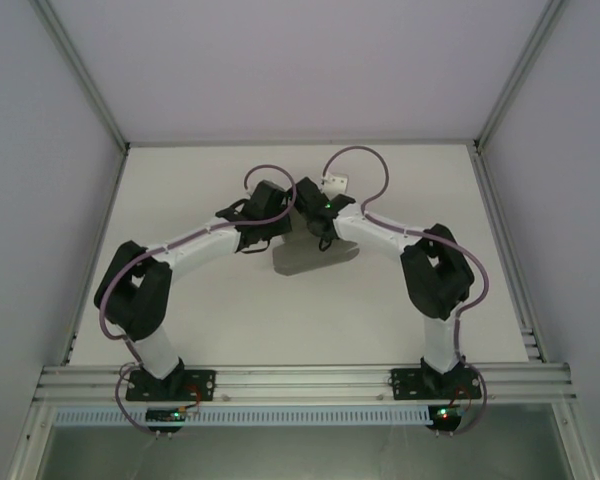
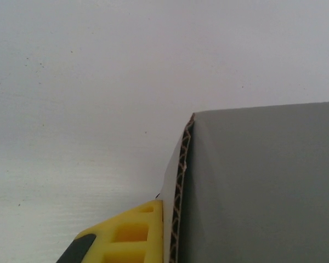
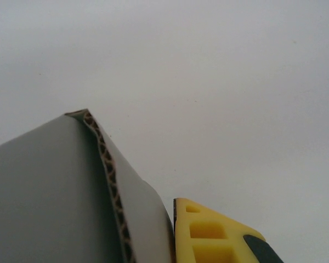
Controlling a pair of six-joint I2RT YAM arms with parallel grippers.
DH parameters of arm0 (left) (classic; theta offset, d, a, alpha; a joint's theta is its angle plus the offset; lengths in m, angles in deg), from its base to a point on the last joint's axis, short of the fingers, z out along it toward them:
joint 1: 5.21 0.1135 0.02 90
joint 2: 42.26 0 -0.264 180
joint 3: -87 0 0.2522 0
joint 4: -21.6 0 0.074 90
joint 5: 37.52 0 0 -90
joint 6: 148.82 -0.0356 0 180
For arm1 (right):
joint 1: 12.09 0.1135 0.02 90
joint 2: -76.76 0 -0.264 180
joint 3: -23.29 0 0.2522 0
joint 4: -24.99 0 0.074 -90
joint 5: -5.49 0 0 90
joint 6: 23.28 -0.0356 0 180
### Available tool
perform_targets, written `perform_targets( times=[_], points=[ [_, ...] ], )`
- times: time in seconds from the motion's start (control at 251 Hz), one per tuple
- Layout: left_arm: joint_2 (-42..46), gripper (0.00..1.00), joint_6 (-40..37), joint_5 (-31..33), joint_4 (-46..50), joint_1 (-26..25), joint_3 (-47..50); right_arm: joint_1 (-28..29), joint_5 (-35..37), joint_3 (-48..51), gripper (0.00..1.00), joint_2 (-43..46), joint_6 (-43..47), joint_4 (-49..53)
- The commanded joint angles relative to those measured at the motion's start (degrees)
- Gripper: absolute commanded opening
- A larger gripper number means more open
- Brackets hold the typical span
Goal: Assemble paper box
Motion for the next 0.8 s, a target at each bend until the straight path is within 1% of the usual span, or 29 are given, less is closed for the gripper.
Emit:
perform_targets(
  times=[0.0,0.064,0.124,0.176,0.275,0.339,0.391,0.423,0.487,0.571,0.639,0.702,0.794],
  points=[
    [0.81,0.0,4.76,11.19,11.94,3.84,0.57,-9.41,9.49,8.27,0.0,3.5,3.25,-10.15],
    [0.88,0.0,2.03,9.14,9.43,3.42,0.35,-9.75,0.19,13.74,0.0,6.5,9.55,-21.44],
    [0.67,0.0,-0.4,6.96,7.87,3.38,-0.3,-10.58,-10.52,18.45,0.13,9.01,15.87,-30.29],
    [0.53,0.0,-2.18,5.41,6.72,3.31,-0.87,-11.13,-18.18,21.41,0.17,11.07,17.41,-34.91],
    [0.65,0.0,-5.19,2.32,4.34,3.3,-1.38,-12.23,-35.8,26.38,0.5,15.45,22.61,-43.1],
    [0.97,0.0,-6.63,0.82,3.89,3.48,-2.0,-12.63,-42.93,28.78,0.67,18.73,23.49,-45.73],
    [1.22,0.0,-7.72,0.35,4.16,3.72,-2.72,-12.93,-49.0,29.91,0.84,21.61,24.45,-45.46],
    [1.53,0.0,-8.56,0.22,4.32,3.81,-3.08,-13.18,-51.91,30.25,0.98,23.39,24.59,-44.12],
    [2.25,0.0,-11.55,-0.95,4.02,4.17,-3.56,-13.85,-56.15,29.4,0.99,26.69,24.69,-38.16],
    [2.91,0.0,-19.34,-5.88,3.77,5.22,-4.29,-14.43,-59.11,29.66,0.99,31.72,25.54,-32.9],
    [2.93,0.0,-26.12,-11.08,7.31,6.04,-6.53,-14.71,-56.96,31.83,0.99,36.74,25.87,-31.74],
    [2.61,0.0,-33.89,-19.52,13.59,6.65,-9.44,-15.65,-53.67,33.85,0.99,41.45,25.82,-29.82],
    [2.2,0.0,-41.85,-24.14,25.23,6.26,-13.88,-18.59,-51.67,34.57,0.99,46.99,25.77,-22.61]
  ],
)
